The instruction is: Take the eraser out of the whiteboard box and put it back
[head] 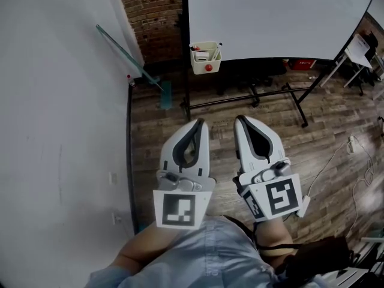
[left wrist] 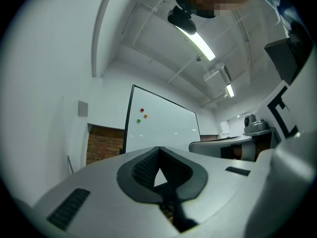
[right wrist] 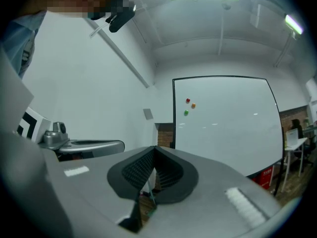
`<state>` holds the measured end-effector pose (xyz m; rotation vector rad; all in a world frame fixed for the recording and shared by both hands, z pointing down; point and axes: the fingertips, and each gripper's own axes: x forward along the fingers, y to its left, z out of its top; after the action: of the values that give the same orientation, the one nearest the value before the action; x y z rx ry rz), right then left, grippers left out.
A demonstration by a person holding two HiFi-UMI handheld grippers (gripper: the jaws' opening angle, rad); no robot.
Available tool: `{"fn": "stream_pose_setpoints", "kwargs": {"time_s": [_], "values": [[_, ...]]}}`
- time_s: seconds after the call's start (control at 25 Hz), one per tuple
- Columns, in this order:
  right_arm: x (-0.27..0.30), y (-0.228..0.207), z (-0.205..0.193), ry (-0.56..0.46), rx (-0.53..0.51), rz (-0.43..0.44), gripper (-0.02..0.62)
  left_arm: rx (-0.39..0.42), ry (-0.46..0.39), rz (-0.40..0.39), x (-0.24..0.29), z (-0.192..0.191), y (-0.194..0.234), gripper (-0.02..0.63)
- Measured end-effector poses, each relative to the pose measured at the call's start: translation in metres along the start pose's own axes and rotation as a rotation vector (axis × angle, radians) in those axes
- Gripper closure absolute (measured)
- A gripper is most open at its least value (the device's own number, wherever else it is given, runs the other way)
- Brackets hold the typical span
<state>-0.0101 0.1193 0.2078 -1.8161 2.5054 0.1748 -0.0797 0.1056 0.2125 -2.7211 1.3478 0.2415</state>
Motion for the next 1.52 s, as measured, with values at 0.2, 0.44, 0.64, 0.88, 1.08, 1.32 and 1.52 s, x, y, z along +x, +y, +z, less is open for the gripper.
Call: {"fn": "stream_pose_setpoints", "kwargs": {"time_s": [0.2,0.44,0.64,0.88,1.08,1.32,1.52], "values": [[0.018,-0.006,0.000,0.009,-0.012,-0.015,0.594,-0.023,0.010,-0.009,0.012,-0.006,0.013,0.601],[0.042,-0.017,-0.008,0.016,-0.024,-0.009,0.594,-0.036,0.028,0.002,0.029,-0.022,0.026,0.601],[0.070,-0.038,-0.016,0.012,-0.024,0.009,0.594,-0.019,0.018,0.024,0.057,-0.030,0.038,0.601],[0.121,-0.067,-0.026,0.017,-0.016,0.069,0.594,0.005,0.034,0.068,0.106,-0.038,0.057,0.601],[0.157,-0.100,-0.041,0.041,0.006,0.113,0.594,0.016,0.047,0.113,0.154,-0.045,0.069,0.601],[0.192,-0.134,-0.054,0.044,0.028,0.200,0.594,0.058,0.053,0.164,0.206,-0.050,0.075,0.601],[0.218,-0.151,-0.058,0.030,0.037,0.250,0.592,0.078,0.057,0.212,0.227,-0.053,0.077,0.601]]}}
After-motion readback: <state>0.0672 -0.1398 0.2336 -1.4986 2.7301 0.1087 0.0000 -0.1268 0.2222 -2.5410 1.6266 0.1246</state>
